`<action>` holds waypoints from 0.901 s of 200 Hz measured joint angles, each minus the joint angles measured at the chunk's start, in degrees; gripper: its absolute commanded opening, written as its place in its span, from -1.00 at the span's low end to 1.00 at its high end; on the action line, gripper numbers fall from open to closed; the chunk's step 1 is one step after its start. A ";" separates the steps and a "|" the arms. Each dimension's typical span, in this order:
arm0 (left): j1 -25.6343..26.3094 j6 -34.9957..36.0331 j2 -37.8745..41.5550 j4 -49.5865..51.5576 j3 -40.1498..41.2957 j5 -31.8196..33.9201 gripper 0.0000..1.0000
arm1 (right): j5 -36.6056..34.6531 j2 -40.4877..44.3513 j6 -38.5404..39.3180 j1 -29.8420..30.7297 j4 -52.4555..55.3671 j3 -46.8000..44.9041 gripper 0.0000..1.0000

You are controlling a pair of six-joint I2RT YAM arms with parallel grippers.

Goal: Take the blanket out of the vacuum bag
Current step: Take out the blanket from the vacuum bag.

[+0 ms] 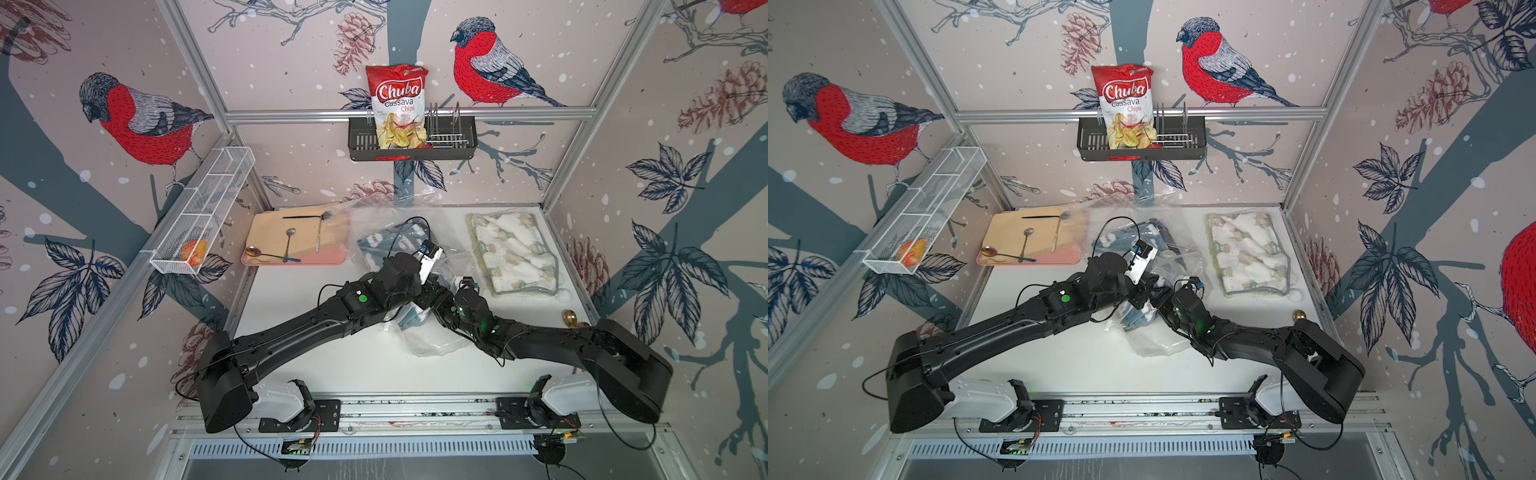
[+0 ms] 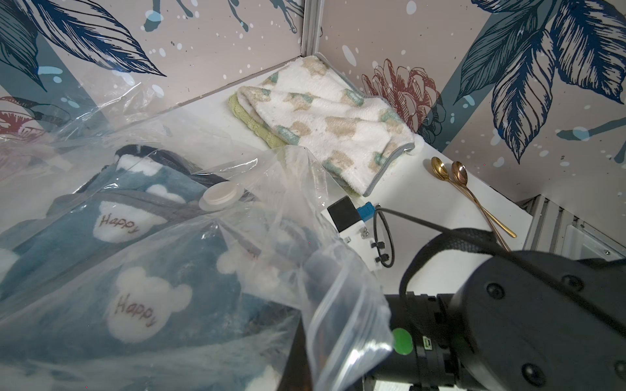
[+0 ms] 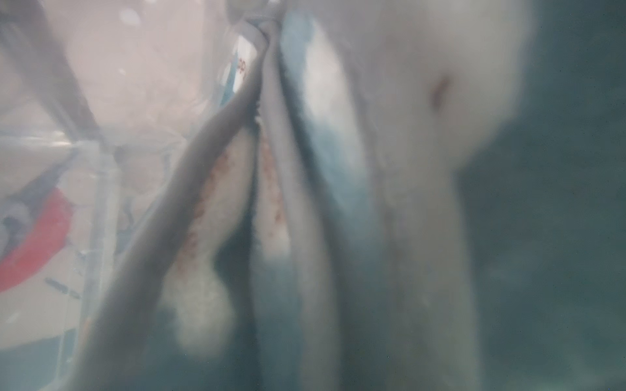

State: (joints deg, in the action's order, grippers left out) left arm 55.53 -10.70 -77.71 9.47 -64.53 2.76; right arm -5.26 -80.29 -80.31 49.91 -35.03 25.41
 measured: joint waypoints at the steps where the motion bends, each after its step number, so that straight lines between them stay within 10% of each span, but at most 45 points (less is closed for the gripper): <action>1: 0.00 0.00 0.00 0.00 0.00 0.00 -1.00 | -0.11 -0.04 -0.09 0.02 -0.24 -0.09 0.39; 108: -0.11 0.00 0.68 0.04 0.02 0.13 -1.00 | -2.73 -9.14 -3.63 1.44 -15.50 1.90 0.22; 180: -0.09 0.00 0.98 0.00 0.07 0.26 -1.00 | -2.69 -8.24 -3.69 1.84 -13.73 4.33 -0.93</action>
State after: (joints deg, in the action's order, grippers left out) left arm 55.44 -10.70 -76.73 9.47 -64.47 3.03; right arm -7.94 -88.53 -84.01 51.75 -48.75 29.74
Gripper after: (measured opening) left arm 0.048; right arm 0.079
